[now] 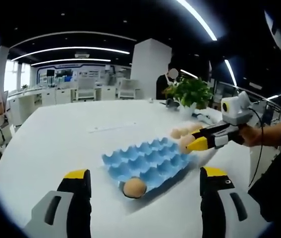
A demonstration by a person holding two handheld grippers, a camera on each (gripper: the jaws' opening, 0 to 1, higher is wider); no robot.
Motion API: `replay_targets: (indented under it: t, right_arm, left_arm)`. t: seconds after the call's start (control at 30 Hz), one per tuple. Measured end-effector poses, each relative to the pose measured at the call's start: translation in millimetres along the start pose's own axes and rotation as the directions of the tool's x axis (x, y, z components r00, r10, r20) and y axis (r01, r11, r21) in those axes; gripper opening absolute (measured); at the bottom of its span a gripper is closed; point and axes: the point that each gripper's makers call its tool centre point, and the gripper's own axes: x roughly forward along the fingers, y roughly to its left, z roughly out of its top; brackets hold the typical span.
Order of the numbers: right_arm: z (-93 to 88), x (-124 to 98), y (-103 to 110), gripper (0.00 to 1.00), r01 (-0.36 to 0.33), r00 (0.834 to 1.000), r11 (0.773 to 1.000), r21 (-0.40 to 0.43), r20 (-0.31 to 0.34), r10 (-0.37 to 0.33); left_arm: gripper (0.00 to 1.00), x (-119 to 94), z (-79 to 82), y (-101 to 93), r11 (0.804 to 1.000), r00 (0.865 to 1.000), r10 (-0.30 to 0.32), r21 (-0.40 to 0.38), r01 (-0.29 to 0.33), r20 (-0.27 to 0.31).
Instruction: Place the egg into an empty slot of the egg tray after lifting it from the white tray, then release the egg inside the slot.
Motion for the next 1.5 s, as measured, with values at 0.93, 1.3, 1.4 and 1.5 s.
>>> replay_targets:
  t: [0.93,1.3,1.4,1.5]
  right_arm:
    - [-4.3,59.0,60.3,0.26,-0.185,0.981,0.976,-0.116,-0.078,0.177]
    - [-18.3,74.8,67.3,0.26,-0.204,0.975,0.961,-0.187,-0.131,0.182]
    - [-23.3,77.4,66.8,0.26,-0.202,0.974,0.955,-0.217,-0.150,0.171]
    - [-23.5,76.7,68.8,0.26,-0.204,0.974,0.949,-0.239,-0.149,0.172]
  left_arm:
    - [0.90,-1.2,-0.8,-0.5,1.000,1.000,-0.007,0.010,0.007,-0.012]
    - [0.90,-1.3,-3.5,0.2,1.000,1.000,-0.005,0.007,0.005,-0.015]
    - [0.90,-1.1,-3.9,-1.2,1.000,1.000,-0.011,0.007,0.011,-0.015]
    - [0.90,-1.2,-3.7,-0.8,1.000,1.000,-0.011,0.006,0.011,-0.013]
